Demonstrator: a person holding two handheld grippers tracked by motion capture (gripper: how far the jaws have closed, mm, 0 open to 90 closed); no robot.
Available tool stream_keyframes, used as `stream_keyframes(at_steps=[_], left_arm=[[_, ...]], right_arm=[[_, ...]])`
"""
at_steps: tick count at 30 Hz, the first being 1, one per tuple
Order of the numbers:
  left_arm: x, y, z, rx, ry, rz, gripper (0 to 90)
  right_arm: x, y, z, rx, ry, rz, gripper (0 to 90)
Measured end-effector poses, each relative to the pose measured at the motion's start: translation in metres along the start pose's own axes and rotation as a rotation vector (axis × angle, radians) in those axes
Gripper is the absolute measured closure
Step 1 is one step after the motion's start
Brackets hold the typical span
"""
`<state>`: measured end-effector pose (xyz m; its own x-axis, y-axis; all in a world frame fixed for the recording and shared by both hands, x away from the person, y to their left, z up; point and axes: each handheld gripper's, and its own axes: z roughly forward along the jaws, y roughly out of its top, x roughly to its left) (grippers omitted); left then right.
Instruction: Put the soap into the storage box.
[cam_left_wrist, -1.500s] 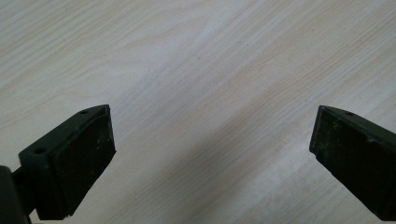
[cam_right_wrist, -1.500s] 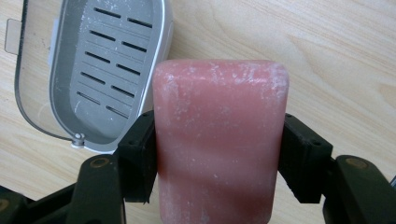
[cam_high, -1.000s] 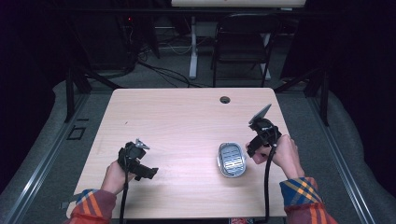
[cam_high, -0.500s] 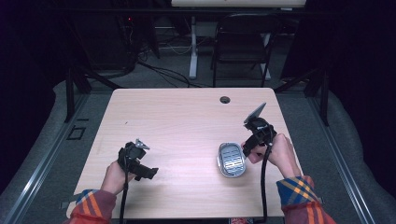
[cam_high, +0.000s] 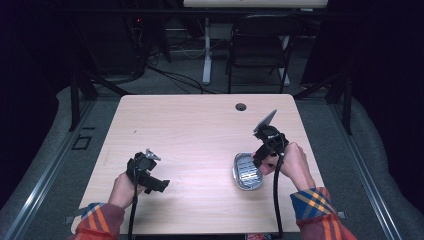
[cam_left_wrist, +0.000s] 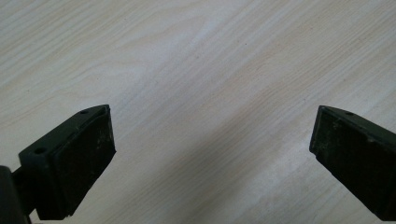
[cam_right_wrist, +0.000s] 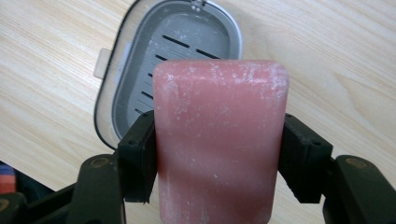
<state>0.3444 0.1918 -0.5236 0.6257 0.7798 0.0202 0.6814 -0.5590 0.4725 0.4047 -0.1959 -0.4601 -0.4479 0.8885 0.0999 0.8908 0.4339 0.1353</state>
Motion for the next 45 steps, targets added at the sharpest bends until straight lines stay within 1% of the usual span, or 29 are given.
stream_keyframes(at_steps=[2,3,6,9,10,11,12,13,14,15,18,20,21,22,24,25,26,29,30,31,32,33,37,38,39,41,42,44,45], left_arm=[[0.000,0.000,0.000,0.003,-0.001,0.003,0.1],[-0.001,0.000,0.000,0.003,0.000,0.004,0.1],[-0.001,0.000,-0.001,0.001,0.000,0.007,0.1],[0.000,0.000,0.000,0.001,-0.002,0.003,0.1],[0.000,0.000,0.000,0.002,0.000,0.003,0.1],[0.000,0.000,0.001,0.002,-0.005,0.003,0.1],[-0.001,0.000,0.001,0.005,-0.009,0.007,0.1],[-0.001,0.000,0.001,0.007,-0.010,0.012,0.1],[-0.002,0.000,0.002,0.008,-0.009,0.013,0.1],[-0.002,0.000,0.002,0.011,-0.013,0.015,0.1],[-0.002,0.000,0.002,0.011,-0.008,0.015,0.1],[-0.002,0.000,0.002,0.011,-0.008,0.014,0.1],[-0.002,0.000,0.002,0.014,-0.008,0.015,0.1],[-0.002,0.000,0.001,0.014,-0.009,0.015,0.1],[-0.002,0.000,0.001,0.014,-0.009,0.017,0.1],[-0.002,0.000,0.001,0.013,-0.010,0.018,0.1],[-0.002,0.000,0.001,0.012,-0.008,0.017,0.1],[-0.002,0.000,0.001,0.013,-0.008,0.018,0.1],[-0.002,0.000,0.001,0.009,-0.005,0.017,0.1],[-0.002,0.000,0.001,0.013,-0.009,0.018,0.1],[-0.002,0.000,0.001,0.013,-0.010,0.018,0.1],[-0.002,0.000,0.001,0.013,-0.010,0.018,0.1],[-0.002,0.000,0.001,0.013,-0.011,0.019,0.1],[-0.002,0.000,0.001,0.014,-0.011,0.021,0.1],[-0.002,0.000,0.001,0.012,-0.010,0.020,0.1],[-0.002,0.000,0.001,0.009,-0.006,0.020,0.1],[-0.002,0.000,0.001,0.010,-0.007,0.022,0.1],[-0.003,0.000,0.001,0.010,-0.007,0.022,0.1],[-0.003,0.000,0.002,0.012,-0.007,0.023,0.1]], right_arm=[[0.004,0.001,0.001,0.001,-0.003,-0.005,37.5],[0.005,0.003,0.000,0.015,-0.006,-0.023,37.5],[0.010,0.005,0.003,-0.004,0.009,-0.018,37.5],[0.012,0.008,0.004,0.007,0.012,-0.035,37.5],[0.012,0.009,0.005,0.010,0.018,-0.032,37.5],[0.013,0.009,0.007,-0.003,0.023,-0.019,37.5],[0.013,0.011,0.008,0.015,0.018,-0.024,37.5],[0.014,0.012,0.009,0.021,0.017,-0.027,37.5],[0.015,0.012,0.011,0.015,0.021,-0.017,37.5],[0.016,0.013,0.011,0.021,0.022,-0.022,37.5],[0.017,0.014,0.016,0.010,0.042,0.000,37.4],[0.017,0.014,0.018,0.021,0.044,0.003,37.4],[0.017,0.015,0.018,0.036,0.046,-0.007,37.5],[0.018,0.015,0.020,0.022,0.048,0.009,37.4],[0.018,0.015,0.022,0.022,0.049,0.013,37.5],[0.017,0.016,0.023,0.040,0.052,0.001,37.4],[0.017,0.016,0.024,0.042,0.055,-0.001,37.4],[0.018,0.017,0.027,0.045,0.062,0.006,37.4],[0.018,0.017,0.029,0.041,0.066,0.016,37.4],[0.018,0.018,0.030,0.049,0.064,0.016,37.4],[0.018,0.017,0.032,0.038,0.070,0.029,37.4],[0.017,0.017,0.032,0.044,0.070,0.026,37.4],[0.017,0.017,0.036,0.038,0.062,0.055,37.4],[0.015,0.018,0.036,0.056,0.066,0.042,37.3],[0.016,0.017,0.039,0.038,0.075,0.059,37.3],[0.015,0.018,0.039,0.060,0.070,0.047,37.3],[0.016,0.017,0.040,0.044,0.073,0.065,37.3],[0.015,0.017,0.040,0.039,0.072,0.074,37.2],[0.014,0.017,0.039,0.057,0.067,0.069,37.1]])
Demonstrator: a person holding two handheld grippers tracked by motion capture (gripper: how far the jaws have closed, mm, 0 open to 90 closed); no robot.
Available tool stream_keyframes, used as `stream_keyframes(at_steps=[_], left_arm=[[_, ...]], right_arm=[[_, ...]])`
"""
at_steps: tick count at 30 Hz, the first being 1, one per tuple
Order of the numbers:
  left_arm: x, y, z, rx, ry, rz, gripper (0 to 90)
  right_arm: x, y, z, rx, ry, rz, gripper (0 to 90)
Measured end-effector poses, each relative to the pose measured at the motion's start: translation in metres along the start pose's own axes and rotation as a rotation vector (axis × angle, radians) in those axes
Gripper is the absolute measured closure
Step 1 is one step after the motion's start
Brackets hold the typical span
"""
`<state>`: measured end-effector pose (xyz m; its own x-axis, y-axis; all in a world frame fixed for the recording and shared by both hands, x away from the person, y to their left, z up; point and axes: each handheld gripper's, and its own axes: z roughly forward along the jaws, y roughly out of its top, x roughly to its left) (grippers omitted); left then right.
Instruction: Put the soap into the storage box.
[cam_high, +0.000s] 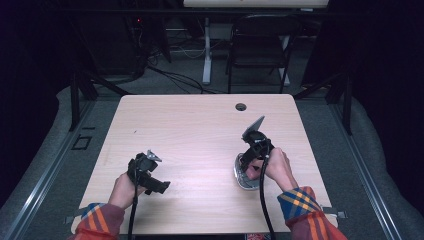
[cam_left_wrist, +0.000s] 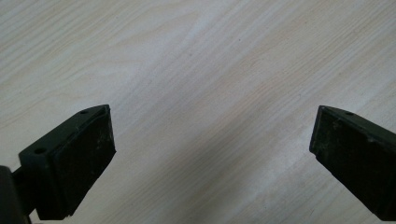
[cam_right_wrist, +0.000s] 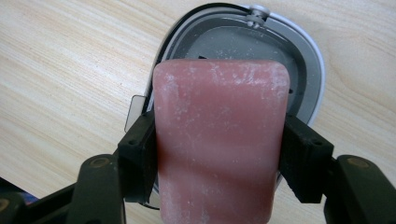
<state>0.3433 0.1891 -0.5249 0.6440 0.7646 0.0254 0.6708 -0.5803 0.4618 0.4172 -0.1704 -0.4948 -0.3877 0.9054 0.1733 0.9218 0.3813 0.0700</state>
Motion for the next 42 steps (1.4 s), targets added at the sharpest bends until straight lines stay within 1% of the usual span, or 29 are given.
stream_keyframes(at_steps=[1,2,5,6,8,9,10,12,13,14,16,17,19,20,21,22,23,25,26,27,31,32,34,35,36,38,39,42], left_arm=[[0.000,0.000,0.000,0.004,-0.004,0.002,0.1],[0.000,0.000,0.000,0.004,-0.006,0.002,0.1],[0.000,0.000,0.000,0.004,-0.005,0.002,0.1],[0.000,0.000,0.000,0.005,-0.006,0.002,0.1],[0.000,0.000,0.001,0.003,-0.002,0.002,0.1],[0.000,0.000,0.001,0.003,-0.002,0.003,0.1],[0.000,0.000,0.001,0.003,-0.002,0.003,0.1],[0.000,0.000,0.000,0.006,-0.006,0.003,0.1],[0.000,0.000,0.000,0.006,-0.006,0.003,0.1],[0.000,0.000,0.000,0.006,-0.006,0.003,0.1],[0.000,0.000,0.000,0.006,-0.007,0.004,0.1],[0.000,0.000,0.000,0.006,-0.007,0.004,0.1],[0.000,0.000,0.000,0.006,-0.008,0.005,0.1],[0.000,0.000,0.000,0.005,-0.007,0.004,0.1],[0.000,0.000,0.000,0.004,-0.006,0.005,0.1],[0.001,0.000,-0.001,0.003,-0.008,0.005,0.1],[0.001,0.000,-0.001,0.002,-0.009,0.006,0.1],[0.001,-0.001,-0.001,-0.002,-0.009,0.006,0.1],[0.001,-0.001,-0.001,-0.004,-0.009,0.005,0.1],[0.001,0.000,-0.001,-0.004,-0.009,0.007,0.1],[0.001,-0.001,-0.001,-0.005,-0.010,0.007,0.1],[0.001,-0.001,-0.001,-0.006,-0.009,0.006,0.1],[0.001,-0.001,-0.001,-0.006,-0.006,0.004,0.1],[0.001,-0.001,-0.001,-0.006,-0.006,0.002,0.1],[0.001,-0.001,-0.001,-0.007,-0.006,0.002,0.1],[0.001,-0.001,-0.002,-0.006,-0.007,0.005,0.1],[0.001,-0.001,-0.002,-0.006,-0.006,0.008,0.1],[0.001,-0.001,-0.002,-0.009,-0.003,0.003,0.1]], right_arm=[[0.000,-0.001,0.001,-0.015,0.000,0.017,37.0],[-0.001,-0.001,0.001,-0.012,0.000,0.024,36.8],[-0.003,-0.001,-0.002,-0.008,-0.003,0.022,35.0],[-0.002,-0.002,-0.002,-0.026,-0.001,0.032,35.5],[-0.004,-0.002,-0.004,-0.008,0.003,0.019,35.7],[-0.004,-0.003,-0.004,-0.023,0.011,0.027,37.7],[-0.005,-0.003,-0.005,-0.012,0.009,0.017,37.9],[-0.005,-0.003,-0.007,-0.014,0.012,0.014,38.8],[-0.005,-0.004,-0.007,-0.034,0.013,0.021,38.9],[-0.005,-0.005,-0.009,-0.050,0.011,0.018,39.7],[-0.006,-0.006,-0.014,-0.059,-0.006,0.007,39.6],[-0.007,-0.006,-0.017,-0.050,-0.013,-0.002,39.9],[-0.010,-0.008,-0.021,-0.067,-0.019,-0.005,39.2],[-0.010,-0.009,-0.022,-0.091,-0.024,0.008,38.6],[-0.012,-0.010,-0.025,-0.090,-0.030,-0.007,37.9],[-0.013,-0.011,-0.026,-0.100,-0.037,-0.016,36.8],[-0.014,-0.012,-0.029,-0.122,-0.044,-0.043,36.3],[-0.016,-0.014,-0.035,-0.132,-0.051,-0.083,34.5],[-0.016,-0.016,-0.036,-0.159,-0.058,-0.082,33.9],[-0.017,-0.018,-0.039,-0.174,-0.064,-0.091,32.6],[-0.021,-0.024,-0.049,-0.194,-0.086,-0.127,26.2],[-0.021,-0.027,-0.049,-0.209,-0.089,-0.132,24.7],[-0.021,-0.032,-0.051,-0.227,-0.127,-0.155,20.3],[-0.021,-0.035,-0.052,-0.244,-0.136,-0.154,19.2],[-0.022,-0.038,-0.053,-0.246,-0.141,-0.168,18.1],[-0.022,-0.044,-0.056,-0.271,-0.147,-0.179,15.5],[-0.023,-0.047,-0.057,-0.279,-0.156,-0.194,15.2],[-0.024,-0.057,-0.060,-0.318,-0.172,-0.218,13.2]])
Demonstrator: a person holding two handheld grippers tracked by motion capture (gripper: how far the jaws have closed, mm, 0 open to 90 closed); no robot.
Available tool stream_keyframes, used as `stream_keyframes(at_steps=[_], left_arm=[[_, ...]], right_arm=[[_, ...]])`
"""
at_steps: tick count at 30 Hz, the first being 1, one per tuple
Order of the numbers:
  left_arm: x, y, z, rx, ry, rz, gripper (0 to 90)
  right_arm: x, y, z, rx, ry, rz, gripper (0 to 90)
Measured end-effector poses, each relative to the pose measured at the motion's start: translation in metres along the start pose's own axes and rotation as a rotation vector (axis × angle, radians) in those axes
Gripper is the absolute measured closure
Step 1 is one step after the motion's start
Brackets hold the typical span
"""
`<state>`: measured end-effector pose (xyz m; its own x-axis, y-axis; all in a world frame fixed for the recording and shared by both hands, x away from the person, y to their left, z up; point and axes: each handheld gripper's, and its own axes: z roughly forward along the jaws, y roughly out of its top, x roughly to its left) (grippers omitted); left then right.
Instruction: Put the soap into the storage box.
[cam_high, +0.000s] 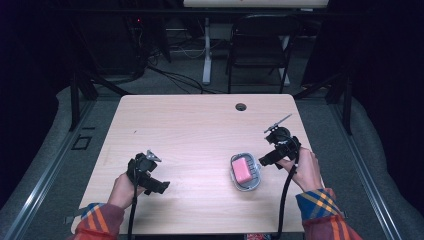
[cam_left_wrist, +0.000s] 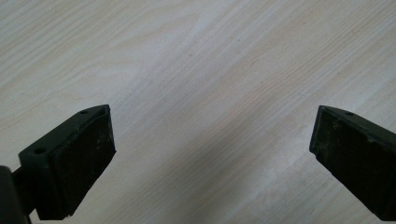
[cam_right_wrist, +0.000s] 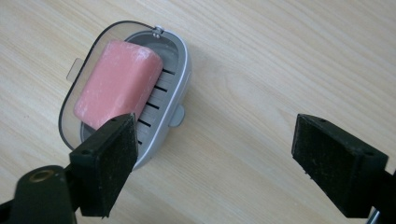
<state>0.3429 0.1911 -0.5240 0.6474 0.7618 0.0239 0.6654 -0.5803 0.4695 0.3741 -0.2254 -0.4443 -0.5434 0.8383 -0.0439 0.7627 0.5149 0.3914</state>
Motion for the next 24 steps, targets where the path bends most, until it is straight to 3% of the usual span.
stream_keyframes(at_steps=[8,17,20,24], left_arm=[[-0.001,0.000,0.000,0.001,0.002,0.003,0.1],[-0.001,0.000,0.001,0.004,0.003,0.008,0.1],[-0.001,0.001,0.001,0.000,0.002,0.010,0.1],[-0.002,0.001,0.003,0.005,0.001,0.014,0.1]], right_arm=[[-0.009,-0.028,-0.009,-0.063,0.010,-0.020,7.0],[-0.023,-0.080,-0.004,-0.157,0.013,-0.013,2.4],[-0.024,-0.096,-0.001,-0.133,-0.031,-0.071,1.5],[-0.029,-0.108,0.004,-0.123,-0.026,-0.052,3.8]])
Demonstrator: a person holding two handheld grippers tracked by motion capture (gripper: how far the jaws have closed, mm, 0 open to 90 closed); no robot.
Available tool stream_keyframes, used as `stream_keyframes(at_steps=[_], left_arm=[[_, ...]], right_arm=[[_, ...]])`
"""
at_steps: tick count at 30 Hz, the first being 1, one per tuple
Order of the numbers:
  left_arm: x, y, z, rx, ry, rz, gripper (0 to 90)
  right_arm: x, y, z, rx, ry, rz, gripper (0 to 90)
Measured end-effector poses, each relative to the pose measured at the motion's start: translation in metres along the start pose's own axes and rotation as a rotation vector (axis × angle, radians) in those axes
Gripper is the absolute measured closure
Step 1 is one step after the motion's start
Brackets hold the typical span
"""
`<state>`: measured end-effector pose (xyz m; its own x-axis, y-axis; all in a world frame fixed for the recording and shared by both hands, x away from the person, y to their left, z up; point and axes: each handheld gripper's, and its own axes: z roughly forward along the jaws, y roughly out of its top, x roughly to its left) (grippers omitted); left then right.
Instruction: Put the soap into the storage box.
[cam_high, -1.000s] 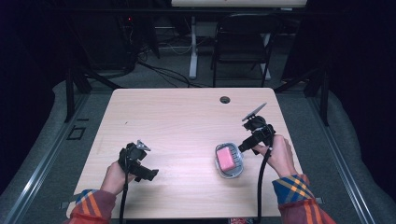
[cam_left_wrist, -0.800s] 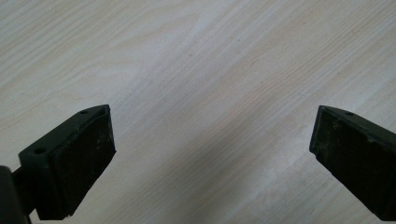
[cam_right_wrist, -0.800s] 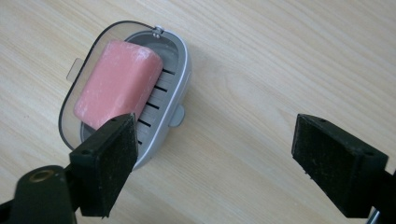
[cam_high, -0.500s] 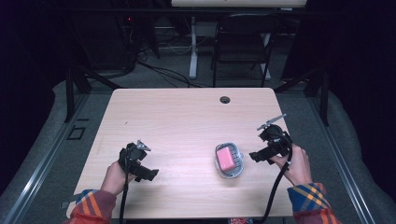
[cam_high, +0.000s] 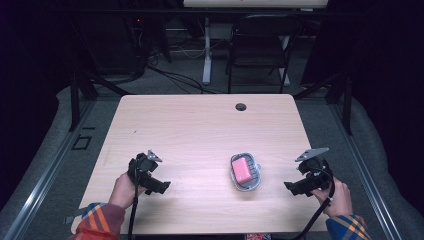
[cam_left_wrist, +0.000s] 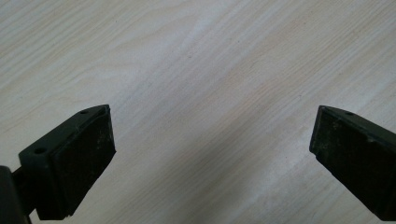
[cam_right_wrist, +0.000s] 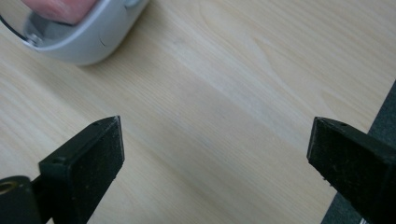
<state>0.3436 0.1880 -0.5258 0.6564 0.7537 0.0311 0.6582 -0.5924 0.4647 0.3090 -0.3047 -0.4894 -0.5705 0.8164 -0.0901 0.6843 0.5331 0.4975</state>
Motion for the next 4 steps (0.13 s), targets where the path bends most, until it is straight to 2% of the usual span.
stream_keyframes(at_steps=[4], left_arm=[[-0.0018,0.0012,0.0012,-0.003,-0.005,0.010,0.1]], right_arm=[[-0.0071,-0.0029,0.0052,0.009,0.016,0.005,1.6]])
